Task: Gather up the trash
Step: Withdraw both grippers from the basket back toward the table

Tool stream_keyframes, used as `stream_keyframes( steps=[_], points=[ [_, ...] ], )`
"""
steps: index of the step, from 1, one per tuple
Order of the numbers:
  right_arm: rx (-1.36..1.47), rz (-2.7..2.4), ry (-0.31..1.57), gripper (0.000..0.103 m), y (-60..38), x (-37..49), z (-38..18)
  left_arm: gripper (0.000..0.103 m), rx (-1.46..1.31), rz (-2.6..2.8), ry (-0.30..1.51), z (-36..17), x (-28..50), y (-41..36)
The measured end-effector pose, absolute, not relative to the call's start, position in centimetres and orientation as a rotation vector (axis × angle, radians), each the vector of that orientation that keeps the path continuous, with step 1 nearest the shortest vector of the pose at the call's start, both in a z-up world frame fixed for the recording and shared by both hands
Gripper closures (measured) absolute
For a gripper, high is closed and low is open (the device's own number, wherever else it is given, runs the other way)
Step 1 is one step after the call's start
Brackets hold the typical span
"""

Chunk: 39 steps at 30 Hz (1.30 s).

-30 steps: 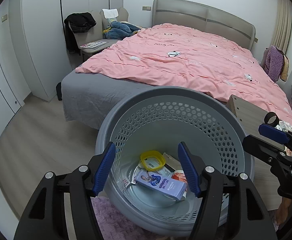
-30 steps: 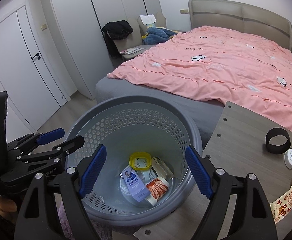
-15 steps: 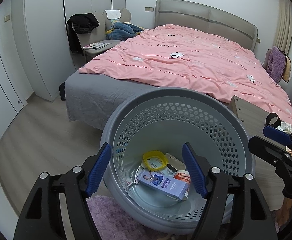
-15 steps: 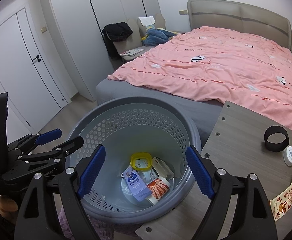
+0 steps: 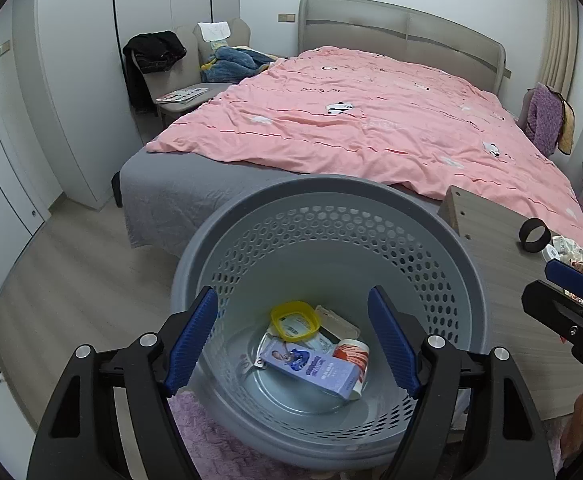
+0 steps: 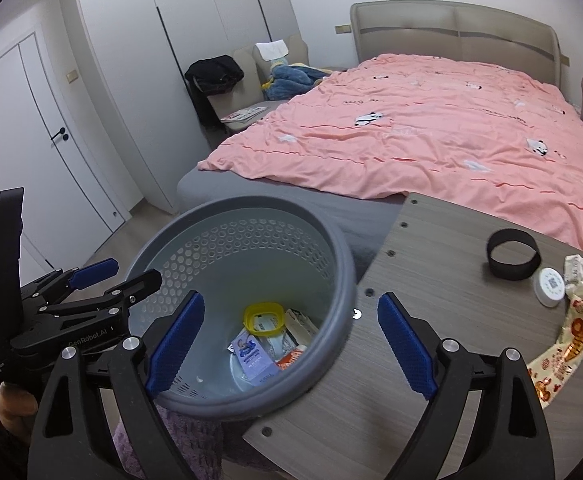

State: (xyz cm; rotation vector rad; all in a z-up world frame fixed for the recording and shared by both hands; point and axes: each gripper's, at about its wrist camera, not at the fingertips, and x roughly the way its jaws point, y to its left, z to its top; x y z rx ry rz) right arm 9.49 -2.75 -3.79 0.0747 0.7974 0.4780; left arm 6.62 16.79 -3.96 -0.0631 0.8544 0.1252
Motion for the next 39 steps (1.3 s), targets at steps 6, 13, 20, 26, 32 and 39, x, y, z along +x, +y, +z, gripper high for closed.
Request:
stream_keyframes(
  steps=[6,13,20,26,32,39],
  points=[
    [0.109,0.411,0.783,0.015,-5.9,9.3,-3.3,0.029,-0.053,0.078,0.847,-3.6,7.3,14.8],
    [0.168,0.311,0.751,0.015,-10.4,8.7,-2.9,0.029,-0.026,0.015,0.831,-2.7,8.3,12.1],
    [0.207,0.198,0.763,0.015,-14.9,7.3,-3.2,0.029,-0.005,-0.047,0.827,-2.4,8.5,9.2],
    [0.249,0.120,0.751,0.015,-18.8,5.8,-3.5,0.029,0.037,-0.098,0.818,-1.8,8.3,6.1],
    [0.279,0.072,0.780,0.015,-20.7,5.2,-4.8,0.029,0.055,-0.130,0.822,-1.9,8.2,4.0],
    [0.299,0.021,0.799,0.015,-21.2,6.3,-6.4,0.029,0.079,-0.153,0.828,-2.1,8.3,2.6]
  ],
)
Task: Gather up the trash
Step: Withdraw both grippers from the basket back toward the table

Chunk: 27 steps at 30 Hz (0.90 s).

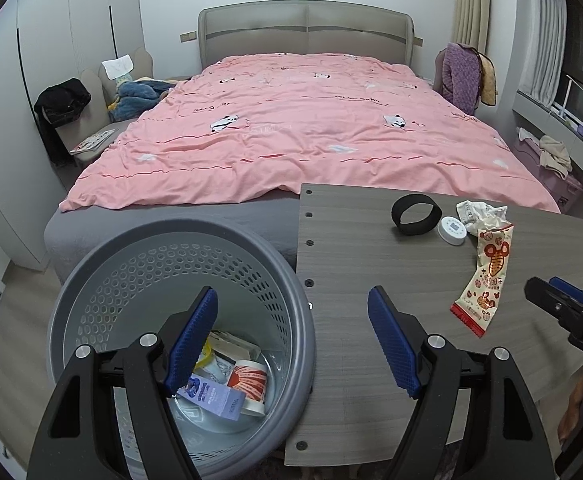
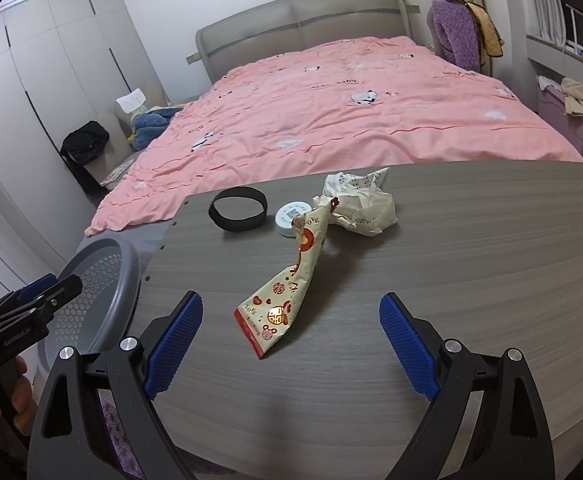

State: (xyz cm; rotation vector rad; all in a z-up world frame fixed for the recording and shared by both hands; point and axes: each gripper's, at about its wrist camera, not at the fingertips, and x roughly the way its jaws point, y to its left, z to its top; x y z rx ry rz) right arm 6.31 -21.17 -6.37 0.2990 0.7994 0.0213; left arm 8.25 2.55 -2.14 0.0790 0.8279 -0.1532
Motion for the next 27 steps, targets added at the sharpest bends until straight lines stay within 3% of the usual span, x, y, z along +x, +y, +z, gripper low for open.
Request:
stream_keyframes(
  steps=[10,27],
  points=[
    [0.294,-0.004,0.786,0.015,-22.5,6.1,-6.3,0.029,0.106,-0.213,0.836,-2.3,8.5,0.2],
    [0.367,-0.162,0.754,0.015,-32.9,1.0,-6.2,0.029,0.204,-0.482,0.941,-5.4,9.3,-12.8]
  ],
)
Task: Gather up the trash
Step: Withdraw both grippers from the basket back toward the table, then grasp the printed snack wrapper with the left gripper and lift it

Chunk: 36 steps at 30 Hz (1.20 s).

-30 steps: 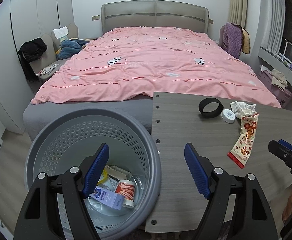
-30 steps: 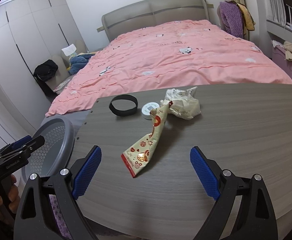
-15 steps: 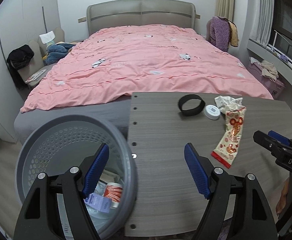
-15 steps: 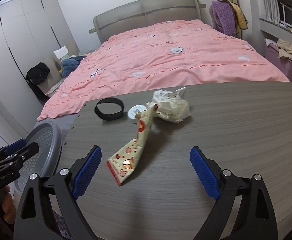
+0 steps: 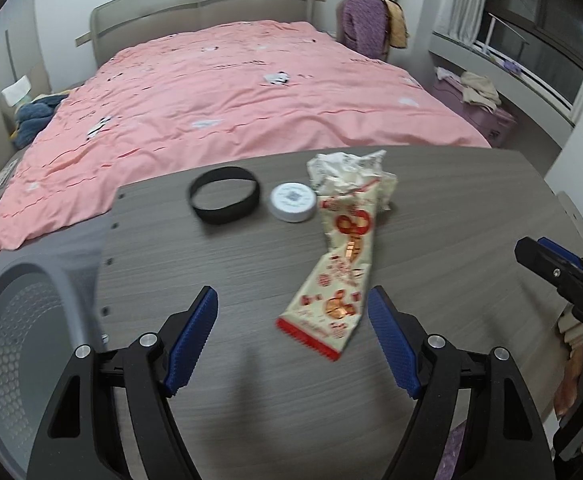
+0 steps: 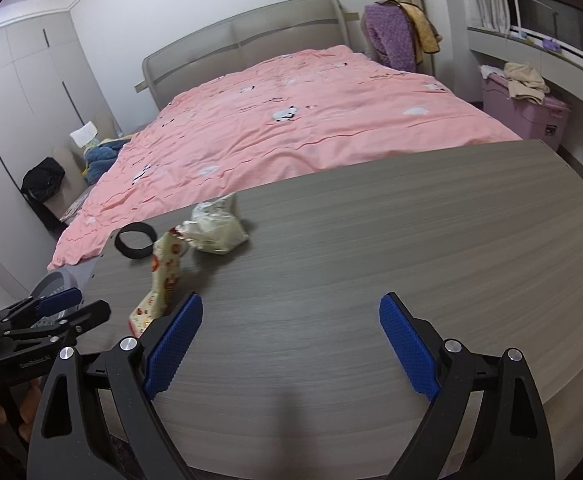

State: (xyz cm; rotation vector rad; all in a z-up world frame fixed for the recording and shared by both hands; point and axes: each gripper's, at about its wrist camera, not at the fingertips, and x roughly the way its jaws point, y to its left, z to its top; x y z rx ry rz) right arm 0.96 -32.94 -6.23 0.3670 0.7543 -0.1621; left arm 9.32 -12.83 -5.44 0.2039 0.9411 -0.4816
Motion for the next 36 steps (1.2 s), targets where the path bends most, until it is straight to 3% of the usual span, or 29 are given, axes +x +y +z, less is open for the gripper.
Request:
stream_keyframes(
  steps=[17,19,21,29,36],
  points=[
    [0.431,-0.109,0.756,0.013,-35.5,0.2,-7.7,0.030,0.266,-0.427,0.961,-8.3,12.0,-17.8],
    [0.436,-0.102,0.756,0.013,-35.6,0.3,-7.8,0.038,0.268,-0.424,0.960,-8.4,12.0,-18.0],
    [0.439,-0.095,0.755,0.013,-35.5,0.3,-7.9,0.054,0.268,-0.428,0.972,-8.5,12.1,-18.1],
    [0.434,-0.065,0.755,0.013,-35.1,0.6,-7.9,0.091,0.241,-0.441,0.979,-8.0,11.6,-17.7],
    [0.384,0.014,0.756,0.012,-33.6,2.5,-7.5,0.091,0.187,-0.430,0.960,-6.5,10.6,-15.6]
  ],
)
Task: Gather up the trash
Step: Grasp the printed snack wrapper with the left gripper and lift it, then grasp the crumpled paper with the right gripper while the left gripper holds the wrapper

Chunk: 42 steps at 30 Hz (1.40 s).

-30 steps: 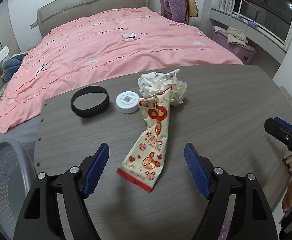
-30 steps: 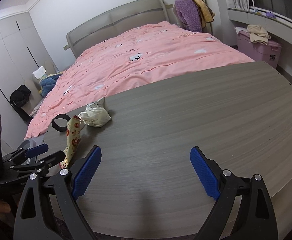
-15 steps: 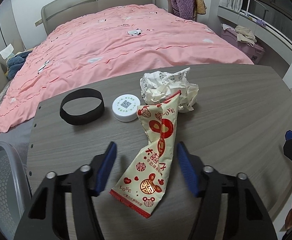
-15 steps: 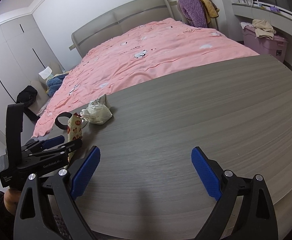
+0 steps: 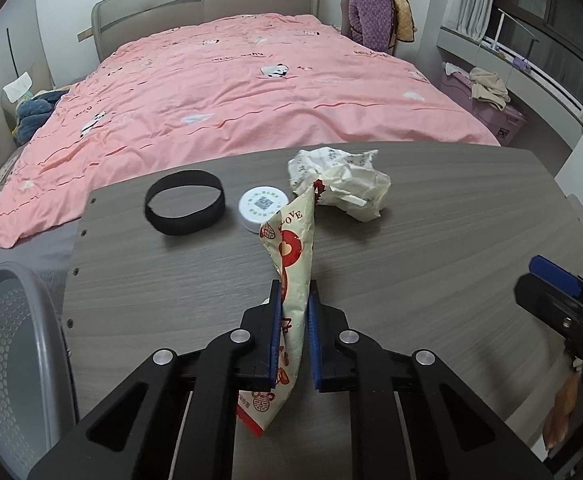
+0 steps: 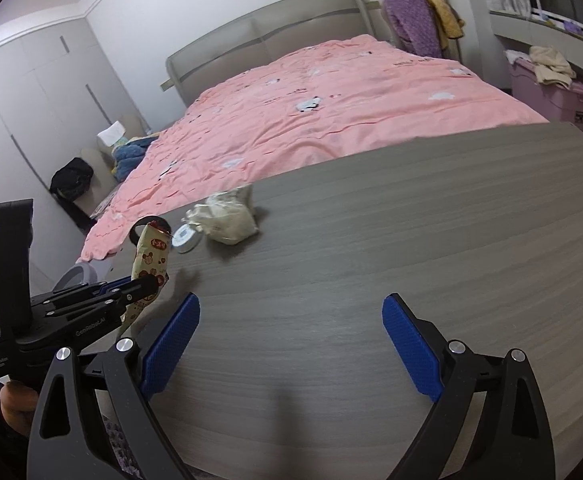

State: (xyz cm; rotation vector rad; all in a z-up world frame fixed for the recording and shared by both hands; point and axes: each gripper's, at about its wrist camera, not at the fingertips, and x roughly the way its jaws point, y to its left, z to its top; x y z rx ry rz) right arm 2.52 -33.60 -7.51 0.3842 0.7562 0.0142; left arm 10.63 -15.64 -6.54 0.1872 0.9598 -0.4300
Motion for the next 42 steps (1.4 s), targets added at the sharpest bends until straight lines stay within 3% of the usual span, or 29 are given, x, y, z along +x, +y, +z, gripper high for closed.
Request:
stream_keyframes(
  steps=[25,28,30,42],
  points=[
    [0.214,0.153,0.890,0.012,-27.4,17.2,-9.9,0.091,0.092,-0.325,0.913,-4.1,11.2,-10.2],
    [0.222,0.156,0.901,0.023,-27.5,17.2,-10.2,0.091,0.086,-0.323,0.915,-4.1,11.3,-9.9],
    [0.215,0.156,0.907,0.036,-27.5,17.1,-10.3,0.091,0.080,-0.324,0.918,-4.2,11.4,-9.9],
    [0.247,0.171,0.890,0.041,-27.5,14.1,-10.2,0.091,0.060,-0.324,0.925,-4.4,11.6,-9.3]
  ],
)
